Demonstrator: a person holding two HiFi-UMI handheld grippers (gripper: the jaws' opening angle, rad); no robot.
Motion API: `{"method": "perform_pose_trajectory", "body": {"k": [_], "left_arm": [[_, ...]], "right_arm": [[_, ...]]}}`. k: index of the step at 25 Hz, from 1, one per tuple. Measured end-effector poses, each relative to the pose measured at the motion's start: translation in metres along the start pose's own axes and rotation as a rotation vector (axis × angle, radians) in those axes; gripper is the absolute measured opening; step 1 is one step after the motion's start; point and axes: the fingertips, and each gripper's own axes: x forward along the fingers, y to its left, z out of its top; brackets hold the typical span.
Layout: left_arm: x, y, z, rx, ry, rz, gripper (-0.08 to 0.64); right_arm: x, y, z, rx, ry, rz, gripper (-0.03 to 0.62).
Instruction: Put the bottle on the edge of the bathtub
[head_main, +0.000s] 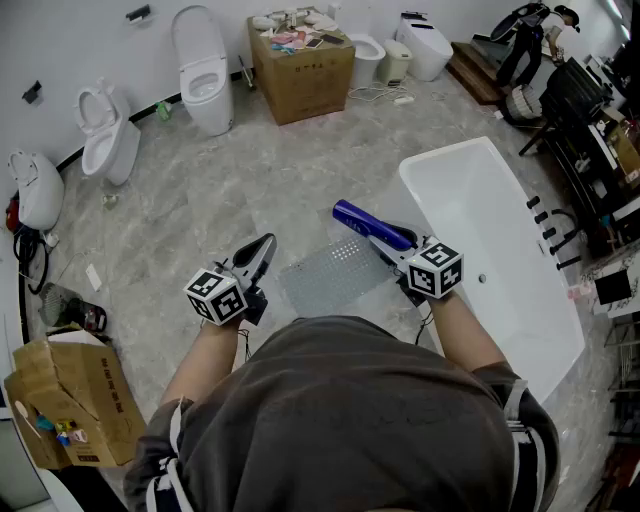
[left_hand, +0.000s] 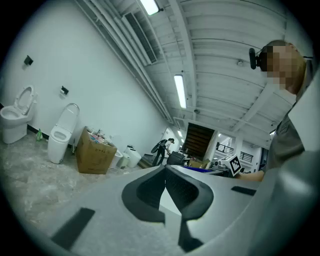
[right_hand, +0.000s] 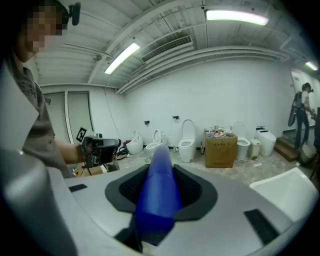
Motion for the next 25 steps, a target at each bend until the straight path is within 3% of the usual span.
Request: {"method": "perform_pose_trajectory", "body": {"k": [25], "left_arm": [[0.063,-0.048,-0.01,0.03,0.001,0.03,0.005]], "right_arm": [[-0.054,-0.061,0.0,-0.001,-0.023,0.021,0.138]]}}
